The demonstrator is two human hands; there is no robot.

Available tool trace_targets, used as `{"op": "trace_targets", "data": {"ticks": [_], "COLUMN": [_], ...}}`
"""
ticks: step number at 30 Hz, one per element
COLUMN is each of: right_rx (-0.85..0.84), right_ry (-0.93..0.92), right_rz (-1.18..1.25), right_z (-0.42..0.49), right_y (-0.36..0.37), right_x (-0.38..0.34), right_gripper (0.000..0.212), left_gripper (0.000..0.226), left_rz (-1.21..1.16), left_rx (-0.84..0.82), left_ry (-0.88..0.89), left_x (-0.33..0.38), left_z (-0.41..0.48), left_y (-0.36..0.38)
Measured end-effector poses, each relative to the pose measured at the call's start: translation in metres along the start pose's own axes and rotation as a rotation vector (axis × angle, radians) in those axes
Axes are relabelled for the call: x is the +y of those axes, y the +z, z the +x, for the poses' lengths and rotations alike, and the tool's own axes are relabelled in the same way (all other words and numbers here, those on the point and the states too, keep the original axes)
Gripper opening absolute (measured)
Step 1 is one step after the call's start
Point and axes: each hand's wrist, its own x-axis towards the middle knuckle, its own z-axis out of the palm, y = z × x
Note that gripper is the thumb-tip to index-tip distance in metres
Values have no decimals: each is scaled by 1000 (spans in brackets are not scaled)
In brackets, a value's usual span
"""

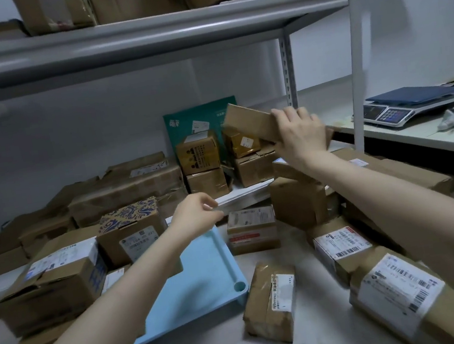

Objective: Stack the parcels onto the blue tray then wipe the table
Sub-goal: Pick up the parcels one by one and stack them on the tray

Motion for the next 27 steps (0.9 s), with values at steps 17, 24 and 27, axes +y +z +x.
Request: {"op": "trace_targets", "data": {"ticks": [17, 24, 27], "right_rx": [-610, -651, -375], "right_ry": [461, 427, 190], "right_rz": [1579, 1415, 1037], "right_z": [-66, -75, -78], "right_y": [-45, -47, -50], "right_x": [-158, -199, -216], "right_gripper": [28, 35, 38], "left_gripper": [26, 54, 38], "left_rz": [-857, -975, -883], "left_rx": [87, 232, 359], "left_ry": [-286, -243, -227], "left_x": [-63, -73, -74], "left_z": [-76, -89, -93], "left_y": [-83, -107, -113]}}
